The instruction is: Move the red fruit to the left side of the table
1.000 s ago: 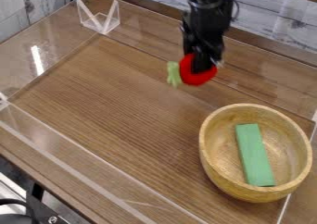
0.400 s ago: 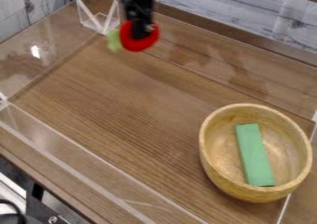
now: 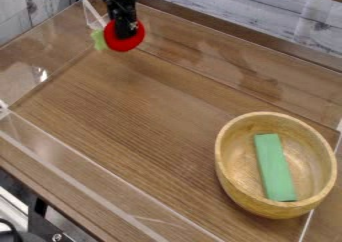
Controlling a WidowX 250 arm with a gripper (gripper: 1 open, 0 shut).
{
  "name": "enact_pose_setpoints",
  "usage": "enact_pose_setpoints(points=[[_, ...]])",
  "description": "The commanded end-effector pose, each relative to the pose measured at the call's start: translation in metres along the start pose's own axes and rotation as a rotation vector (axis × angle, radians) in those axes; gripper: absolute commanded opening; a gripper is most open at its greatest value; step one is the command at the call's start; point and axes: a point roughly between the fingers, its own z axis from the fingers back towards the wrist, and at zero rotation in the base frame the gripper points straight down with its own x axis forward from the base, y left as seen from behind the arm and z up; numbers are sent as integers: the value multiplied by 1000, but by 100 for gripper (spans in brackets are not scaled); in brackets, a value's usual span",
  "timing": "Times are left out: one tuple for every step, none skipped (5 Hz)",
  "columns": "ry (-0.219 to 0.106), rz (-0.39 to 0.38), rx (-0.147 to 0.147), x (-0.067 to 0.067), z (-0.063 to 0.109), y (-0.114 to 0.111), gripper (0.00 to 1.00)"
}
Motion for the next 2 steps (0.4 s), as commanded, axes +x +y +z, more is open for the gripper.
enact_pose_setpoints(points=[[-41,-29,43,8,13,19,0],[-47,-54,28,11,8,24,0]])
